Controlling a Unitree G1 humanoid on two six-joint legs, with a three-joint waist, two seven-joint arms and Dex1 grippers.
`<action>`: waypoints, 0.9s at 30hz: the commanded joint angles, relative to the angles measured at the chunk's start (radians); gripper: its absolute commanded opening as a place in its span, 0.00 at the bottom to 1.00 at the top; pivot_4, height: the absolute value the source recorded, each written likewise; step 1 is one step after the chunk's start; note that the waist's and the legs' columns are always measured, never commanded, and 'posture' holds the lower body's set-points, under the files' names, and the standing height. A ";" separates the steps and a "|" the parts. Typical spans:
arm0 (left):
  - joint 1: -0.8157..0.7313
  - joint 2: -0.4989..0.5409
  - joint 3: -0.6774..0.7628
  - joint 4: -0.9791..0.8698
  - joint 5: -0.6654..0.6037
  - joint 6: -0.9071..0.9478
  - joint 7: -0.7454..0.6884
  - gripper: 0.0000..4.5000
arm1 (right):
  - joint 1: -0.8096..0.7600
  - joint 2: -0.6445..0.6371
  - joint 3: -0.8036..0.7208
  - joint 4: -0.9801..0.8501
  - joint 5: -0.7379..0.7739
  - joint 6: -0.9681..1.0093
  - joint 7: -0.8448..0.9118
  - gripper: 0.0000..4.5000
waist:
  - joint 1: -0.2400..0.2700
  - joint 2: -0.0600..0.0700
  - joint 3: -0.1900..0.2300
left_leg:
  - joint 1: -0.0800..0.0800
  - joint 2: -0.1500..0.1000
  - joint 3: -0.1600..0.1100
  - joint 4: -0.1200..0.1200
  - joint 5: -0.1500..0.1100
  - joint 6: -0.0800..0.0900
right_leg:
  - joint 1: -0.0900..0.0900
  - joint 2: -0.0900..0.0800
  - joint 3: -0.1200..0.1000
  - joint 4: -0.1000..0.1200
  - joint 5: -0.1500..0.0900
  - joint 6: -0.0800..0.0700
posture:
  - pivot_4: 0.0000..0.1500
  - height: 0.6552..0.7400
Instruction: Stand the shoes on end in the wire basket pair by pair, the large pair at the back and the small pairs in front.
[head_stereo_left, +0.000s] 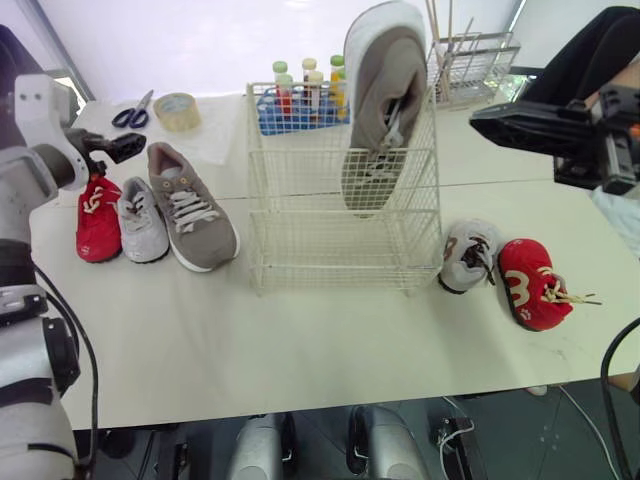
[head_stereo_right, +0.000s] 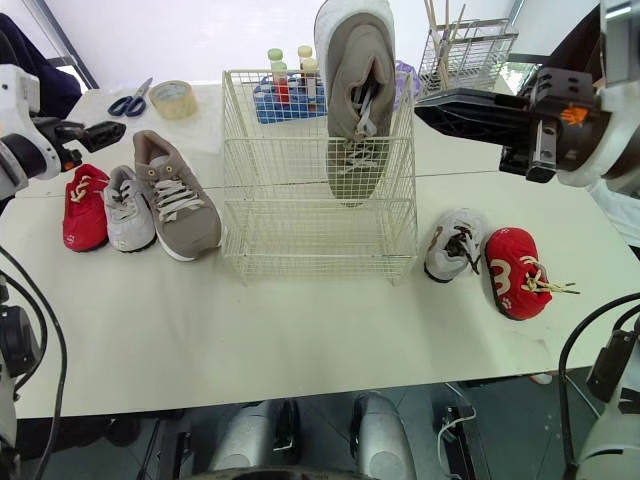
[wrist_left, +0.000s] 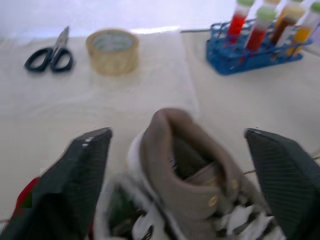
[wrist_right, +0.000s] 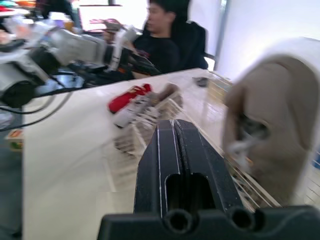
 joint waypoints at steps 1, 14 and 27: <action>-0.102 0.021 -0.005 0.107 0.062 -0.029 0.039 0.99 | -0.016 -0.015 -0.003 -0.034 0.035 -0.018 -0.023 0.00 | 0.002 -0.004 0.001 | -0.001 0.000 0.000 0.000 0.000 0.000 | 0.000 0.000 0.000 0.000 0.000 0.000 | 1.00 1.00; -0.273 -0.097 -0.053 0.468 0.184 -0.165 0.024 0.99 | 0.009 -0.005 0.057 -0.035 0.002 -0.097 -0.062 0.00 | 0.000 -0.006 0.001 | -0.002 0.000 0.001 0.001 0.000 0.001 | -0.002 -0.001 0.000 0.000 0.000 0.000 | 1.00 1.00; -0.330 -0.159 -0.057 0.672 0.278 -0.321 0.092 0.99 | 0.046 -0.008 0.033 -0.060 0.016 -0.118 -0.124 0.00 | 0.001 -0.006 0.001 | -0.003 0.000 0.002 0.001 0.000 0.001 | -0.003 -0.001 0.000 0.000 0.000 0.001 | 1.00 1.00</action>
